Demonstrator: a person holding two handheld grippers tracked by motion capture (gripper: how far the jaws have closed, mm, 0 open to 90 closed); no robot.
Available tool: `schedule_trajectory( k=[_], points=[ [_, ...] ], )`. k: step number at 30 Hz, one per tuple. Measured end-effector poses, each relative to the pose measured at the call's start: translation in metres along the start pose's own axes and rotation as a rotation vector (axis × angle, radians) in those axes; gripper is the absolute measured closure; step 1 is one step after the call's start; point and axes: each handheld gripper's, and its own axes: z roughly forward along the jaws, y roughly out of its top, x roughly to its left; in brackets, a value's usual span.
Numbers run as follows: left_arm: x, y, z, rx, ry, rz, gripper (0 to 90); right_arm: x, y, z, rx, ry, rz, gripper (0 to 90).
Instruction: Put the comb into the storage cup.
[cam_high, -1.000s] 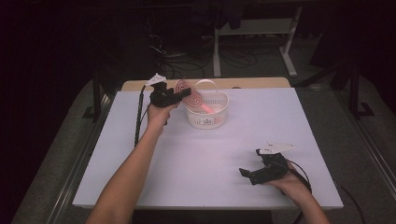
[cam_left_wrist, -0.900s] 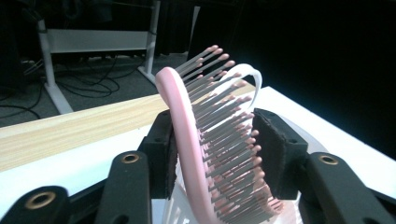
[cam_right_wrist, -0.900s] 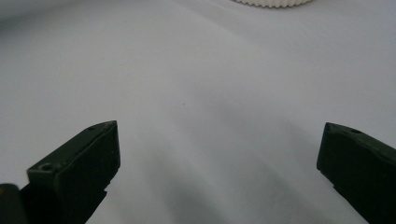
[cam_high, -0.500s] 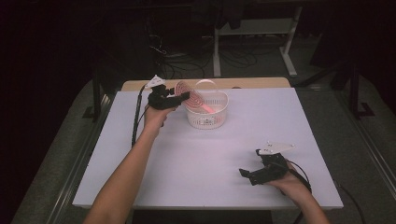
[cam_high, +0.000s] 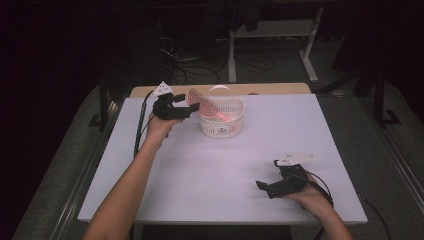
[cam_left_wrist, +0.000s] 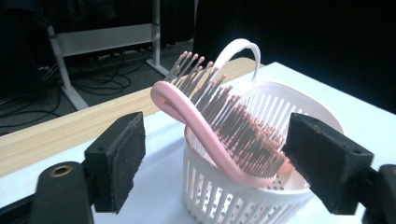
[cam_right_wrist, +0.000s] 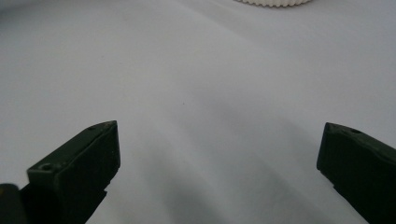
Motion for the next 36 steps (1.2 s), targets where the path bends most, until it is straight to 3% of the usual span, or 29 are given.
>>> schedule_trajectory(
  k=[18,24,36],
  points=[
    [0.002,-0.007,-0.035,0.082,-0.024,0.014,0.1,-0.001,0.001,-0.001,-0.006,-0.003,0.001,0.0],
    [-0.004,-0.014,-0.042,0.120,-0.058,0.038,0.0,-0.001,0.001,-0.001,-0.006,-0.002,-0.003,0.0],
    [-0.018,-0.028,-0.051,0.156,-0.084,0.074,0.0,-0.001,0.002,-0.001,-0.009,-0.004,-0.002,0.0]
  ],
)
